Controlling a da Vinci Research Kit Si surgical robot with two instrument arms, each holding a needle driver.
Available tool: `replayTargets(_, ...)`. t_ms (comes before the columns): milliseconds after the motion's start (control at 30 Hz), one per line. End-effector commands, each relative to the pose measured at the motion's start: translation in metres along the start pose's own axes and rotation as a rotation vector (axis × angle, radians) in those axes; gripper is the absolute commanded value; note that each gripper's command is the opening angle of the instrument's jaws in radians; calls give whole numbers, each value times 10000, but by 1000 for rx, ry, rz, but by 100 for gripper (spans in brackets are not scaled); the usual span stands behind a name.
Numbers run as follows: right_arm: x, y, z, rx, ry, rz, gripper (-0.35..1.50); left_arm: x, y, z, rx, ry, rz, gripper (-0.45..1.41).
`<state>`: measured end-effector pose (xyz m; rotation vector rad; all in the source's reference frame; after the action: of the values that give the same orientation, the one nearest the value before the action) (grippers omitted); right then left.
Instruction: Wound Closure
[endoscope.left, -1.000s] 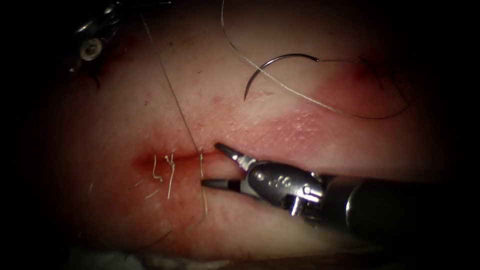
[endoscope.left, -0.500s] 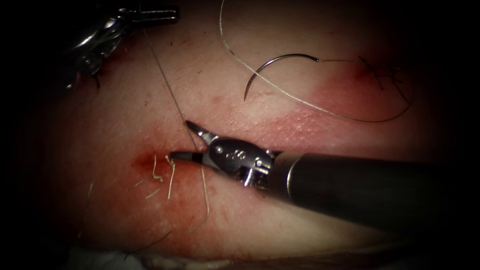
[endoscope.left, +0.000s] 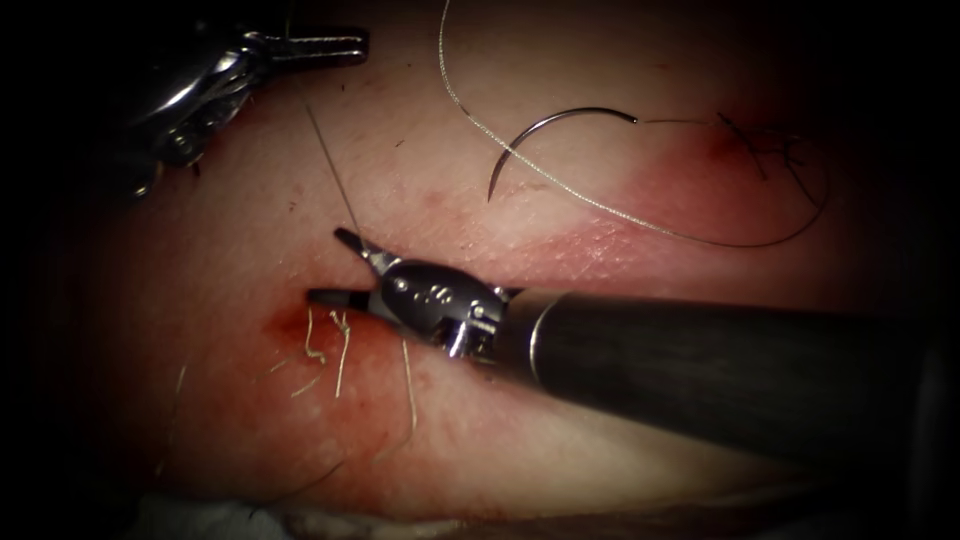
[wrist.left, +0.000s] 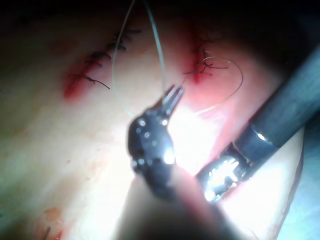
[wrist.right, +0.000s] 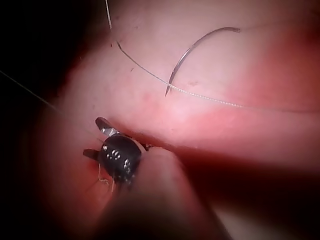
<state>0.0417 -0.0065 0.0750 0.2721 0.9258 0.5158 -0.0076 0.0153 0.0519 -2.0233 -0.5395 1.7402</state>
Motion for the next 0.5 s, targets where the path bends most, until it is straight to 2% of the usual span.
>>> replayTargets(33, -4, -6, 11, 19, 3, -12, 141, -5, -3, 4, -1, 0, -1, -45)
replayTargets(100, -7, -7, 11, 36, 6, -15, 131, -5, -3, 3, -1, 1, -1, -45)
replayTargets(133, -7, -5, 10, 45, 11, -33, 116, -5, -2, 4, -1, 1, -1, -45)
replayTargets(167, -7, -5, 10, 45, 14, -33, 113, -5, -2, 4, -1, 1, -1, -45)
replayTargets(200, -6, -4, 9, 44, 20, -39, 93, -5, -1, 4, -4, 2, -1, -45)
replayTargets(233, -5, -3, 9, 49, 21, -45, 51, -5, -1, 4, -7, 3, -1, -45)
replayTargets(267, -5, -3, 8, 72, 26, -49, -35, -5, 0, 5, -7, 3, -1, -45)
replayTargets(400, -5, 0, 5, 87, 13, -66, -35, -5, 3, 6, -8, 4, -1, -45)
replayTargets(500, 2, 8, -11, 63, 54, -86, -35, -5, 3, 4, -10, 4, -1, -45)
